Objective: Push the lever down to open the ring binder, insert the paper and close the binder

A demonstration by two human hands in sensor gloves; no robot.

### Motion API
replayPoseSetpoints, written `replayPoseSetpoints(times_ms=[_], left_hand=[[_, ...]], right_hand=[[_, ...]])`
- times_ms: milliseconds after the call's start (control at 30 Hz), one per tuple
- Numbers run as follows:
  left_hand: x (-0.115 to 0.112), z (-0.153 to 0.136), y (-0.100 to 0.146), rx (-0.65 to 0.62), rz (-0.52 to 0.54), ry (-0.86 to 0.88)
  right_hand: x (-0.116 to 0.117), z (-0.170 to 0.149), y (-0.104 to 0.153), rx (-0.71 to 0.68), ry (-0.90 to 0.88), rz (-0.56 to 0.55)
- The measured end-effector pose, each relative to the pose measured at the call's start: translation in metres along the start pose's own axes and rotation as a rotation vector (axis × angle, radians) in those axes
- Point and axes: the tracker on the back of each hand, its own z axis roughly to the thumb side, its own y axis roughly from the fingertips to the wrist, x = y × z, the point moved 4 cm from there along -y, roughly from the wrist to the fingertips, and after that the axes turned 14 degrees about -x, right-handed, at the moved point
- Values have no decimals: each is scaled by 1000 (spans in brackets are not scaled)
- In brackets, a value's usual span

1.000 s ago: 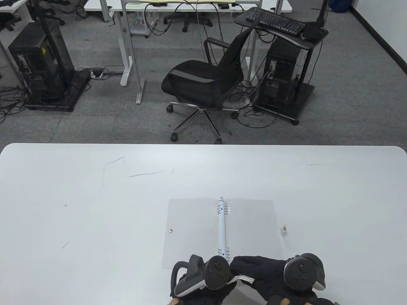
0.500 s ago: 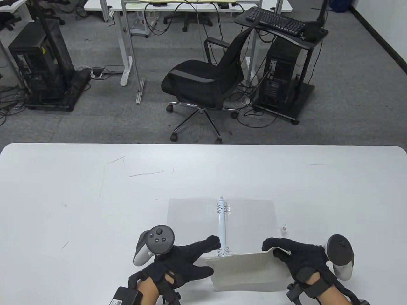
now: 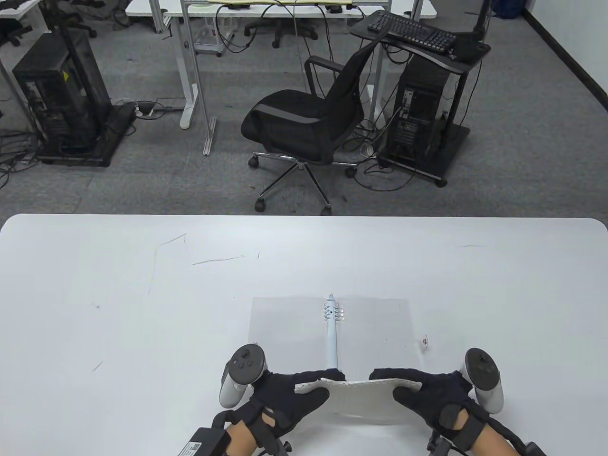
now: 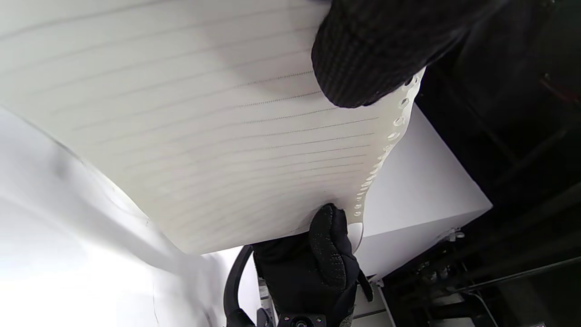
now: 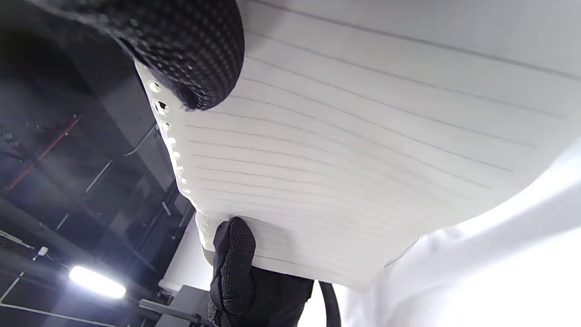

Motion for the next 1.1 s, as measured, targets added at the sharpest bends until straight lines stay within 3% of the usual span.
replayPoseSetpoints(times_ms=[200, 433, 633, 767, 900, 1100], left_hand=[[-7, 1, 1, 25, -30, -102], [0, -12, 4, 66, -11, -84], [3, 9, 1, 18, -24, -166], [-2, -12, 5, 134, -119, -224], [-9, -17, 4, 203, -173, -298], [0, -1, 4, 149, -142, -258]], right_hand=[[-9, -3, 3, 19, 58, -14], [-8, -24, 6, 129, 116, 106], [-4, -15, 3, 97, 58, 106], [-7, -23, 6, 165, 176, 156], [-4, -22, 6, 158, 130, 150], [-2, -20, 5, 158, 137, 158]])
